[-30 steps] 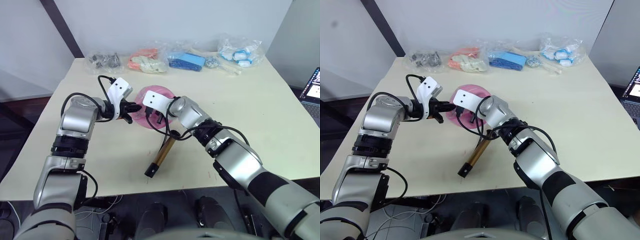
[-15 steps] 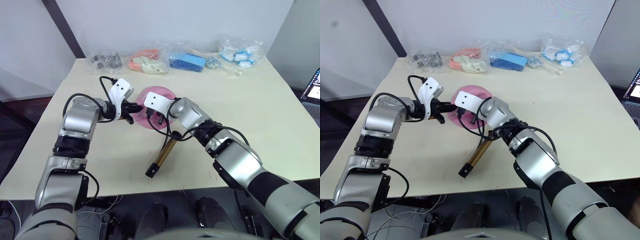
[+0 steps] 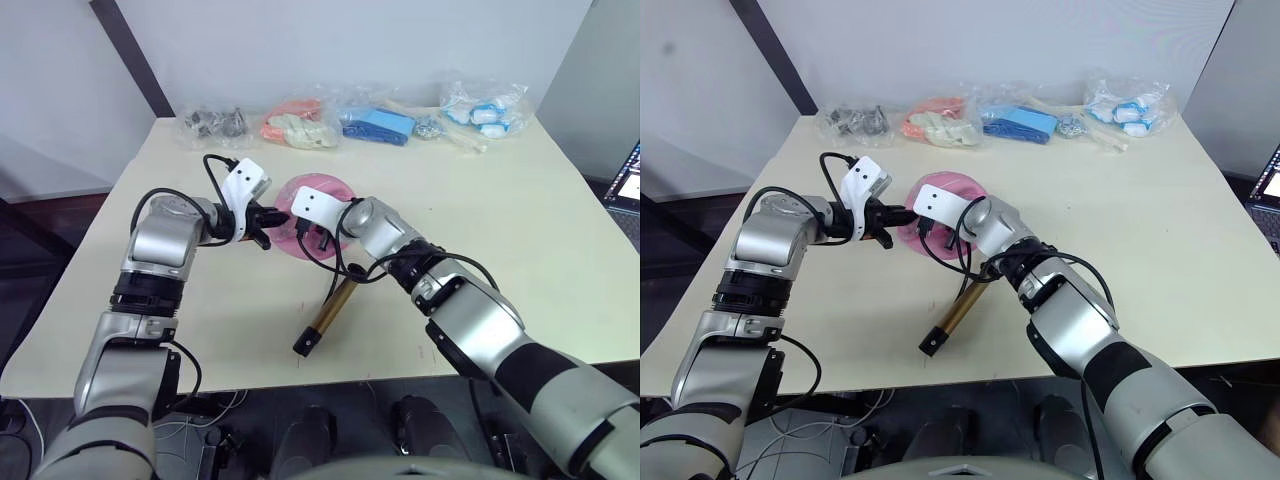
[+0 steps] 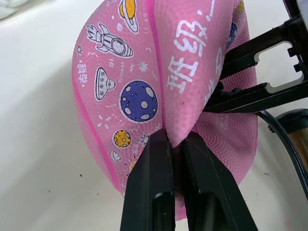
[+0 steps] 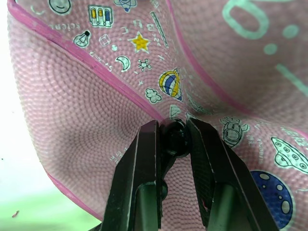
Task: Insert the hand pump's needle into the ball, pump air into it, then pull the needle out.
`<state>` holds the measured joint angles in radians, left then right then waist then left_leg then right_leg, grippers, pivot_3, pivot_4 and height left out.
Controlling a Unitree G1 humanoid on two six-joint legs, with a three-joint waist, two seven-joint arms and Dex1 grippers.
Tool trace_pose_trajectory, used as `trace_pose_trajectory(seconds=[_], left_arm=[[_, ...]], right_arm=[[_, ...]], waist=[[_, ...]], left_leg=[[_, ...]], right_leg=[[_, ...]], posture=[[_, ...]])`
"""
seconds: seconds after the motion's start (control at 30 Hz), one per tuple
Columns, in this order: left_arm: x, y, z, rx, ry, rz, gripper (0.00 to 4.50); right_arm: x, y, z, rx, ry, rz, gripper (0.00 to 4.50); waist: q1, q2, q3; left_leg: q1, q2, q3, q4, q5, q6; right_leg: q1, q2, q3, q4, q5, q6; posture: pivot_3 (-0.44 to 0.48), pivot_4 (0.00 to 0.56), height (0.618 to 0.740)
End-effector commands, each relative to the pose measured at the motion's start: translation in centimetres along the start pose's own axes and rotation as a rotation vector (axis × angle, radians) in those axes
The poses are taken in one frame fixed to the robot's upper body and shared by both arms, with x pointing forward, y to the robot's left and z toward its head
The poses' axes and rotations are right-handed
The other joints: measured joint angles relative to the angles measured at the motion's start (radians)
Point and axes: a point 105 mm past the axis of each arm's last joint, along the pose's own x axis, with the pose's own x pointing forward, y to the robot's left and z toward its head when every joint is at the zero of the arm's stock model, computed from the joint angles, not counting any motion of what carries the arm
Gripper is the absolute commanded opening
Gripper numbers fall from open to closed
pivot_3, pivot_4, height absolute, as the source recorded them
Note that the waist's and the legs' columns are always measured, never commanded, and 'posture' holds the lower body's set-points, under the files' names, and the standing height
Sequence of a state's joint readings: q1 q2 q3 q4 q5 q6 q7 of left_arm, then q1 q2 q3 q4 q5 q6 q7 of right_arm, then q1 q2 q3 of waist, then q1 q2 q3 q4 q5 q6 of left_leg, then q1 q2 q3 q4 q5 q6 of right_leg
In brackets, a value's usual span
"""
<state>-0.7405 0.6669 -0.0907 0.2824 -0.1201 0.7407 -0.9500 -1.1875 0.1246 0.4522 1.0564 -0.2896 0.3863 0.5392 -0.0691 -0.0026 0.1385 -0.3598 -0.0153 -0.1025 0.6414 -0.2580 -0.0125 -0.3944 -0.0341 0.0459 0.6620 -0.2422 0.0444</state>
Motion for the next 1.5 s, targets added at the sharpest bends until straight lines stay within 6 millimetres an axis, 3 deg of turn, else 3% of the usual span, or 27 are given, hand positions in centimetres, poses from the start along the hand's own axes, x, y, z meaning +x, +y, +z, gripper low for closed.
trace_pose_trajectory(seconds=[0.03, 0.3, 0.5, 0.6, 0.77, 0.9, 1.07, 1.27, 1.5], left_arm=[[0.2, -1.4, 0.5, 0.022, -0.017, -0.062, 0.0], [0.3, -1.7, 0.6, 0.018, -0.022, -0.067, 0.0], [0.5, -1.8, 0.8, 0.017, -0.024, -0.071, 0.0], [0.7, -1.8, 0.9, 0.019, -0.027, -0.072, 0.0], [0.8, -1.7, 1.0, 0.003, -0.033, -0.071, 0.0], [0.9, -1.6, 1.1, 0.008, -0.033, -0.07, 0.0], [1.0, -1.3, 0.9, 0.01, -0.03, -0.061, 0.0], [1.3, -1.2, 0.8, 0.013, -0.027, -0.056, 0.0], [1.4, -0.9, 1.0, 0.027, -0.027, -0.045, 0.0]], right_arm=[[0.5, 2.7, -11.3, 0.207, 0.327, 0.06, 0.31], [0.5, 3.2, -12.0, 0.24, 0.332, 0.061, 0.31], [0.9, 4.3, -12.7, 0.124, 0.36, 0.073, 0.31], [1.2, 5.5, -12.1, 0.306, 0.312, 0.117, 0.31], [1.1, 4.7, -11.8, 0.378, 0.282, 0.082, 0.31], [0.9, 3.7, -11.9, 0.263, 0.296, 0.043, 0.31], [0.9, 2.6, -8.8, 0.371, 0.173, 0.056, 0.31], [0.1, 0.6, -6.8, 0.401, 0.102, 0.043, 0.31], [-0.6, 0.1, -4.8, 0.406, 0.057, 0.057, 0.31]], waist=[[0.0, 0.001, -0.001], [0.0, 0.002, -0.002], [0.0, 0.004, -0.006], [0.0, 0.003, -0.009], [-0.001, 0.003, -0.009], [0.0, 0.003, -0.009], [0.0, 0.003, -0.008], [0.005, 0.006, -0.004], [0.015, 0.007, 0.002]], left_leg=[[0.0, 0.0, 0.0, 0.0, 0.0, 0.0], [0.0, -0.001, -0.001, 0.0, 0.0, 0.0], [0.001, -0.001, -0.001, -0.001, 0.0, 0.0], [0.004, -0.001, 0.0, -0.003, 0.0, 0.0], [0.015, -0.001, 0.0, -0.007, 0.0, 0.0], [0.015, -0.001, -0.002, -0.008, 0.0, 0.0], [0.015, -0.001, -0.003, -0.008, 0.0, 0.0], [0.014, -0.002, -0.006, -0.008, 0.0, 0.0], [0.011, -0.006, -0.01, -0.008, 0.0, 0.0]], right_leg=[[0.0, 0.0, 0.0, 0.0, 0.0, 0.0], [0.0, 0.0, 0.0, 0.0, -0.002, 0.003], [0.0, 0.0, 0.0, -0.001, -0.002, 0.004], [0.002, -0.001, 0.001, -0.001, -0.003, 0.005], [0.014, -0.001, 0.001, -0.003, -0.008, 0.006], [0.014, -0.001, 0.0, -0.003, -0.009, 0.005], [0.014, -0.002, -0.001, -0.003, -0.009, 0.005], [0.014, -0.003, -0.003, -0.004, -0.009, 0.005], [0.014, -0.006, -0.006, -0.004, -0.009, 0.006]], posture=[[0.0, 0.15, 0.74], [0.0, 0.15, 0.74], [0.0, 0.15, 0.74], [0.0, 0.15, 0.74], [0.0, 0.15, 0.74], [0.0, 0.15, 0.74], [0.0, 0.15, 0.74], [0.0, 0.15, 0.74], [0.0, 0.15, 0.74]])
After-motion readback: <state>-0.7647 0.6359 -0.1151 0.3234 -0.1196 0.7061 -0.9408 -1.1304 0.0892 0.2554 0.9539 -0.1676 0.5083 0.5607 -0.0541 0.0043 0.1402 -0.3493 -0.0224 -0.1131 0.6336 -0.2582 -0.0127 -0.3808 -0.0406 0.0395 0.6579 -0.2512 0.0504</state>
